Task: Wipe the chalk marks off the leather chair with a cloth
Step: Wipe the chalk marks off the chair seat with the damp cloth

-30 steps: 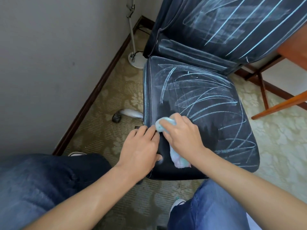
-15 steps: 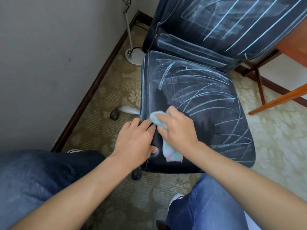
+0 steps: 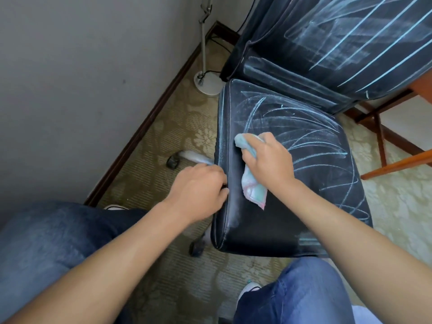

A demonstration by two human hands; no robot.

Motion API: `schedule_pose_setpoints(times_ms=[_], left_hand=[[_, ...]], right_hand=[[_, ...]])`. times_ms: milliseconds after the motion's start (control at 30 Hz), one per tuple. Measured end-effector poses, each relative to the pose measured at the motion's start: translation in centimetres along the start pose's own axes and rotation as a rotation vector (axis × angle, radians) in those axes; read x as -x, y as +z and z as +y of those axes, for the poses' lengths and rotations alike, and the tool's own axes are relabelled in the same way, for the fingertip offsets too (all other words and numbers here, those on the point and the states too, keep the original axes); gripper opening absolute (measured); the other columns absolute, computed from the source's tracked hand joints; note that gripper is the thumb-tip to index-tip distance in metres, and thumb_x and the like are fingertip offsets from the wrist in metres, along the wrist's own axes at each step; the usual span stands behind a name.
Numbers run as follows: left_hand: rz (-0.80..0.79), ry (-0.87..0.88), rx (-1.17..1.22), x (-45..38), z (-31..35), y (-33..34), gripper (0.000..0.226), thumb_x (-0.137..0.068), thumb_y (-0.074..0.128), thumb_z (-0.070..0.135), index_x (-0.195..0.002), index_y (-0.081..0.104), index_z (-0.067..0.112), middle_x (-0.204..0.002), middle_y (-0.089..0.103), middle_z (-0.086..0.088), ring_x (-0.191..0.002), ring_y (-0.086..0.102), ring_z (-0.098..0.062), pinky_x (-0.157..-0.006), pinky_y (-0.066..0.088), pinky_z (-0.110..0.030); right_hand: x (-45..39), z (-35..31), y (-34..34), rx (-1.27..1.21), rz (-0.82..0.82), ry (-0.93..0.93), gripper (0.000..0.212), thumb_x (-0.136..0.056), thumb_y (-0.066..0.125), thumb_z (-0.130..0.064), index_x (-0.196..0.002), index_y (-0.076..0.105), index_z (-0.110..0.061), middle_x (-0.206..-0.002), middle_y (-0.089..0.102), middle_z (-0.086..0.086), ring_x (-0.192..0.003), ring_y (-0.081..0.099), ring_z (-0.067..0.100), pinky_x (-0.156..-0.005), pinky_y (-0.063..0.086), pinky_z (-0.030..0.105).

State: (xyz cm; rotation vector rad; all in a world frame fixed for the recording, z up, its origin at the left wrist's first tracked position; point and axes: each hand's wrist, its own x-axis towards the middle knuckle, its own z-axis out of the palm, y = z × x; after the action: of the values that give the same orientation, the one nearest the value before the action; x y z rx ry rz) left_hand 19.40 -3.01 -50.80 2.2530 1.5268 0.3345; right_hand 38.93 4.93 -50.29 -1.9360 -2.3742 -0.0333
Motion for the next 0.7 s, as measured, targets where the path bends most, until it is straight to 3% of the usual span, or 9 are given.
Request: schedule_pose_setpoints(times_ms=[100,200,300,367,433,533,600,633,700], left_hand=[[-0.018,-0.120,-0.020,-0.7,-1.8,-0.6,0.026,-0.100,0.051,0.033,-0.116,0.072,0.026,-0.112,0.072,-0.002,-0.101,0.068,-0.030,-0.082,0.058,-0.041],[-0.090,-0.199,0.057,-0.7,-2.3,-0.5,0.026,-0.100,0.056,0.026,-0.121,0.070,0.024,-0.112,0.073,-0.008,-0.103,0.069,-0.035,-0.082,0.056,-0.040],[-0.100,-0.269,0.415,-1.0,-2.8,-0.3,0.037,-0.097,0.064,0.026,-0.134,0.065,0.024,-0.119,0.073,-0.007,-0.112,0.067,-0.029,-0.096,0.055,-0.042],[-0.197,-0.272,0.734,-0.6,-2.6,-0.2,0.056,-0.087,0.074,0.034,-0.141,0.059,0.026,-0.121,0.071,0.001,-0.110,0.067,-0.019,-0.102,0.054,-0.043],[-0.241,-0.255,0.921,0.2,-2.1,0.0,0.077,-0.079,0.076,0.037,-0.151,0.049,0.028,-0.127,0.068,0.000,-0.112,0.067,-0.016,-0.104,0.054,-0.045],[-0.332,-0.278,1.244,1.3,-1.8,-0.6,0.078,-0.093,0.077,0.025,-0.157,0.037,0.043,-0.137,0.065,0.002,-0.117,0.067,-0.010,-0.099,0.060,-0.042],[-0.387,-0.283,1.423,2.0,-1.8,-0.5,0.078,-0.093,0.078,0.032,-0.155,0.035,0.051,-0.145,0.059,0.006,-0.124,0.066,-0.013,-0.099,0.059,-0.043],[-0.362,-0.288,1.411,2.4,-1.6,-0.2,0.083,-0.091,0.081,0.037,-0.157,0.032,0.049,-0.148,0.056,0.005,-0.127,0.064,-0.014,-0.101,0.058,-0.042],[-0.204,-0.333,1.293,2.8,-1.3,0.8,0.094,-0.084,0.086,0.037,-0.159,0.029,0.031,-0.144,0.055,0.002,-0.128,0.062,-0.014,-0.103,0.056,-0.035]], right_hand=[[1.4,0.3,-0.6,-0.043,-0.020,-0.015,0.025,-0.095,0.055,-0.036,-0.119,0.060,-0.034,-0.102,0.050,0.000,-0.081,0.055,0.028,-0.072,0.052,0.042],[2.9,-1.3,-0.9,-0.052,-0.017,-0.100,0.030,-0.091,0.062,-0.031,-0.120,0.064,-0.033,-0.107,0.052,0.001,-0.086,0.056,0.027,-0.069,0.052,0.040],[4.5,-3.3,-1.2,-0.010,-0.049,-0.227,0.032,-0.085,0.066,-0.028,-0.117,0.065,-0.031,-0.111,0.047,0.003,-0.088,0.053,0.027,-0.061,0.049,0.036],[6.0,-4.5,-1.4,-0.061,-0.081,-0.229,0.033,-0.083,0.070,-0.027,-0.115,0.066,-0.030,-0.110,0.042,0.001,-0.085,0.053,0.024,-0.058,0.048,0.034],[7.5,-5.4,-1.7,-0.300,-0.096,-0.076,0.037,-0.084,0.073,-0.025,-0.119,0.065,-0.035,-0.109,0.040,-0.005,-0.086,0.056,0.014,-0.065,0.051,0.030],[9.3,-6.5,-2.4,-0.977,-0.181,0.312,0.050,-0.083,0.076,-0.010,-0.125,0.062,-0.034,-0.122,0.047,-0.006,-0.105,0.058,-0.005,-0.083,0.050,0.016],[10.1,-6.9,-2.7,-1.471,-0.302,0.459,0.055,-0.081,0.070,0.002,-0.129,0.062,-0.023,-0.128,0.062,0.008,-0.114,0.065,0.011,-0.091,0.055,0.030],[10.5,-6.9,-2.8,-1.576,-0.375,0.471,0.059,-0.078,0.067,0.004,-0.131,0.061,-0.019,-0.125,0.066,0.014,-0.113,0.068,0.020,-0.093,0.055,0.035],[10.9,-6.6,-2.8,-1.450,-0.456,0.405,0.061,-0.071,0.064,-0.003,-0.131,0.062,-0.019,-0.117,0.068,0.016,-0.099,0.070,0.020,-0.088,0.055,0.031]])
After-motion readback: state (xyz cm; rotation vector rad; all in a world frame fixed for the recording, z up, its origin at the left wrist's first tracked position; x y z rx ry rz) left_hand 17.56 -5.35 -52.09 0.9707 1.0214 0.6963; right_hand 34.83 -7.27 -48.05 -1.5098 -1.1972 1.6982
